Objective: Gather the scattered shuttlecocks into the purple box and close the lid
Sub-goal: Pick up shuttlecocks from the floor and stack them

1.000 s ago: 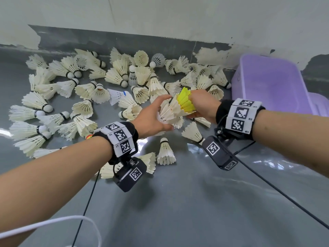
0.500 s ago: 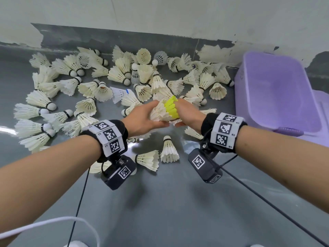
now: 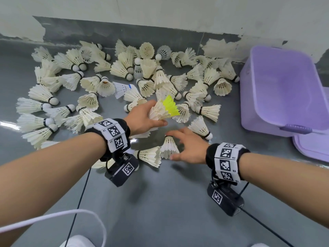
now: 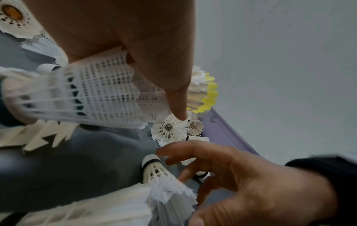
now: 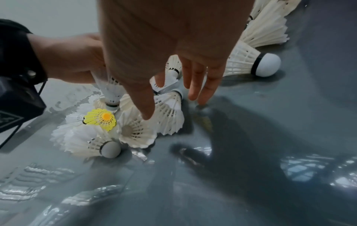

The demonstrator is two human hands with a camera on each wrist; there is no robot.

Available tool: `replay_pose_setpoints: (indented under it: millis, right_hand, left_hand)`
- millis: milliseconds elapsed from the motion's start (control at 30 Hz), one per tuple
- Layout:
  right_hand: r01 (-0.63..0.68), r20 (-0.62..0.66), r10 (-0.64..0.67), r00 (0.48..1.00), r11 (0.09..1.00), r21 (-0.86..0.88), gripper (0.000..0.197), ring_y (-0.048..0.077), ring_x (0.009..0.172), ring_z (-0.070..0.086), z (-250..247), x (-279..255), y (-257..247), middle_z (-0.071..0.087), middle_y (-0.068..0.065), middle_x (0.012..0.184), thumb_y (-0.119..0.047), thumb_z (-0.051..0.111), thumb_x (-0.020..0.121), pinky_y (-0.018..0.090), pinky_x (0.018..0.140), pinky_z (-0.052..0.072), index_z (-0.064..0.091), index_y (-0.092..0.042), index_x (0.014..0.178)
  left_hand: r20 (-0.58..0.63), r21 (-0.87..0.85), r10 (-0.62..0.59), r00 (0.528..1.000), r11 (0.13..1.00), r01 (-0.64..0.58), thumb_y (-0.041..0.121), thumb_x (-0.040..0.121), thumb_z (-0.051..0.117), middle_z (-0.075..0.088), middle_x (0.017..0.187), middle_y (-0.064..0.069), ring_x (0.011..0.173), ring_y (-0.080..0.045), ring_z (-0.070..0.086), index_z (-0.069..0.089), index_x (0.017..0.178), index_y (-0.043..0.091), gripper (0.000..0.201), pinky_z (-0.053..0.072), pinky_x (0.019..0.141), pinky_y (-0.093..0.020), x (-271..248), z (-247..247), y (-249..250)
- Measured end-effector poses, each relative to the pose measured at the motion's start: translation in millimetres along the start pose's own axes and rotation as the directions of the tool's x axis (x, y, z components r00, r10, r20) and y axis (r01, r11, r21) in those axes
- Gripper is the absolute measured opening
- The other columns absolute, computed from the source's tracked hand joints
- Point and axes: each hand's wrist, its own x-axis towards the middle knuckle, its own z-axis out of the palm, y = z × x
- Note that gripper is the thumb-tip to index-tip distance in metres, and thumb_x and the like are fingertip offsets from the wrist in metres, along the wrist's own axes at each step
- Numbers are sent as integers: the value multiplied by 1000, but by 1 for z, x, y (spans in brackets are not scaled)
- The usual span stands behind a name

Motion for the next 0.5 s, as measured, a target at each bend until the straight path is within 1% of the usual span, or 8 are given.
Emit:
replay_pose_setpoints:
  millis: [67,133,200,267,333,400,467,500]
  right_hand:
    - [34,-3,-34,999,999,-32,59,25,115,53,2,3,-1,40,7,132,-33,67,83,36,103,42,44,-35,137]
    - [61,-63,-64,996,997,-52,42,26,113,53,1,6,-2,46,8,126,-25,55,91,32,100,41,50,-31,133]
    - [59,-171,-59,984,998,-1,36,26,115,53,-4,10,-1,53,9,126,-19,44,96,29,97,39,55,-26,129]
    - [16,-304,6,953,997,70,32,29,109,56,-13,11,1,61,12,117,-14,38,97,27,84,41,58,-18,121]
    - [-76,-433,137,891,985,155,26,33,99,57,-27,10,2,62,17,107,-10,35,97,27,74,36,54,-11,114]
    - [-137,-530,306,791,933,334,26,34,96,57,-42,12,3,58,16,102,-8,33,97,30,76,41,46,-9,120]
    - [-91,-566,447,693,833,546,28,34,94,61,-57,16,3,54,8,98,-8,33,95,41,84,50,40,-13,121]
    - [-43,-569,481,668,787,615,25,34,92,62,-63,18,3,54,4,95,-8,34,94,47,84,52,38,-16,117]
  left_hand:
    - [7,11,-4,1000,1000,4,38,74,79,64,101,4,92,-16,60,55,119,22,54,44,78,-25,2,2,1]
    - [7,31,-2,1000,1000,1,39,74,79,64,100,4,92,-17,59,55,118,22,53,42,77,-25,3,3,1]
    - [14,54,-1,1000,999,1,40,75,78,64,103,4,95,-18,59,54,120,22,54,44,80,-27,4,4,-1]
    - [21,40,-17,1000,999,16,38,75,79,64,104,3,97,-19,59,53,120,23,54,46,83,-28,3,4,-4]
    - [21,32,-26,999,999,25,36,75,79,64,104,1,98,-20,59,54,117,23,52,47,85,-30,3,3,-5]
    - [24,38,-29,999,999,28,35,75,79,65,104,0,98,-22,58,54,116,22,50,47,89,-34,4,1,-6]
    - [37,55,-28,999,998,25,35,75,79,65,106,-1,101,-23,58,55,115,21,49,46,91,-35,3,0,-5]
    - [43,64,-23,999,998,20,35,75,79,65,108,-1,103,-23,58,55,116,20,50,45,92,-34,3,0,-4]
